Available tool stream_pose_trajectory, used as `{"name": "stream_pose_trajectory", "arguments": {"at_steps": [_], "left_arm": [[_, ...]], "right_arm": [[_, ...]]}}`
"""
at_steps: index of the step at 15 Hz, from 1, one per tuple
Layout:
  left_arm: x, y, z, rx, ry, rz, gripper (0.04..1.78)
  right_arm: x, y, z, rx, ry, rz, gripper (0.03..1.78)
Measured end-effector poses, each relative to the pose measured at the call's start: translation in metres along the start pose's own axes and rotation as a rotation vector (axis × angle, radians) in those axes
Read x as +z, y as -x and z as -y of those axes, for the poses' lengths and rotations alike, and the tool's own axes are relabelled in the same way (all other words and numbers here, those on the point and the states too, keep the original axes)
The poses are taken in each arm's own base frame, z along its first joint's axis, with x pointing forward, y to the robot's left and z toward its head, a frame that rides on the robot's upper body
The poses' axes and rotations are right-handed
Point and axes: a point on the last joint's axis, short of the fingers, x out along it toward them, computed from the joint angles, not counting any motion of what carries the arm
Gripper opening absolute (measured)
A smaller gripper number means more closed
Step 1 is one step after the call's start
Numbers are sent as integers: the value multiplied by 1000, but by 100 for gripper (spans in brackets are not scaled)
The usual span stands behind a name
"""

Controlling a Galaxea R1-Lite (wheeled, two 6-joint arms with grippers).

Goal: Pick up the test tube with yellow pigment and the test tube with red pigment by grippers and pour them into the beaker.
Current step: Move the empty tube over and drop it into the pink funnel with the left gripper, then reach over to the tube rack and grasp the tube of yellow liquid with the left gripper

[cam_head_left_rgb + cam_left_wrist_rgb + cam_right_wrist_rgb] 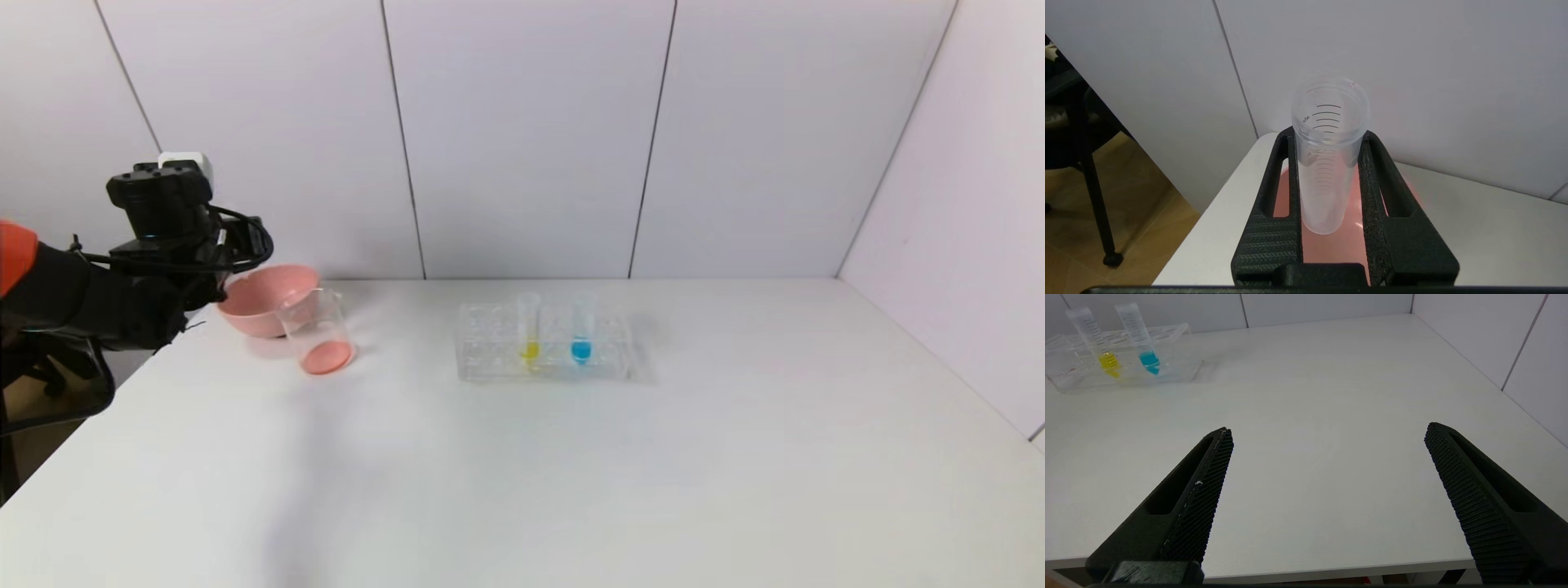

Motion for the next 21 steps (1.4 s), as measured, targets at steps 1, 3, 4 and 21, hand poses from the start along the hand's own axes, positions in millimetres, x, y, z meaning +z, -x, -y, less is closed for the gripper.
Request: {"name": "stream_pose_trajectory", "arguments": {"at_steps": [1,3,4,21], "left_arm": [[-5,-10,-1,6,9,-5,43],[-18,-26,-2,15,15,-22,43],[-24,-31,-2,9,12,-34,43],[-7,0,5,-91,8,-26,176]], "right_arm": [[0,0,0,0,0,0,171],[0,0,0,0,0,0,171],[0,0,0,0,0,0,171],[0,0,0,0,0,0,171]]}}
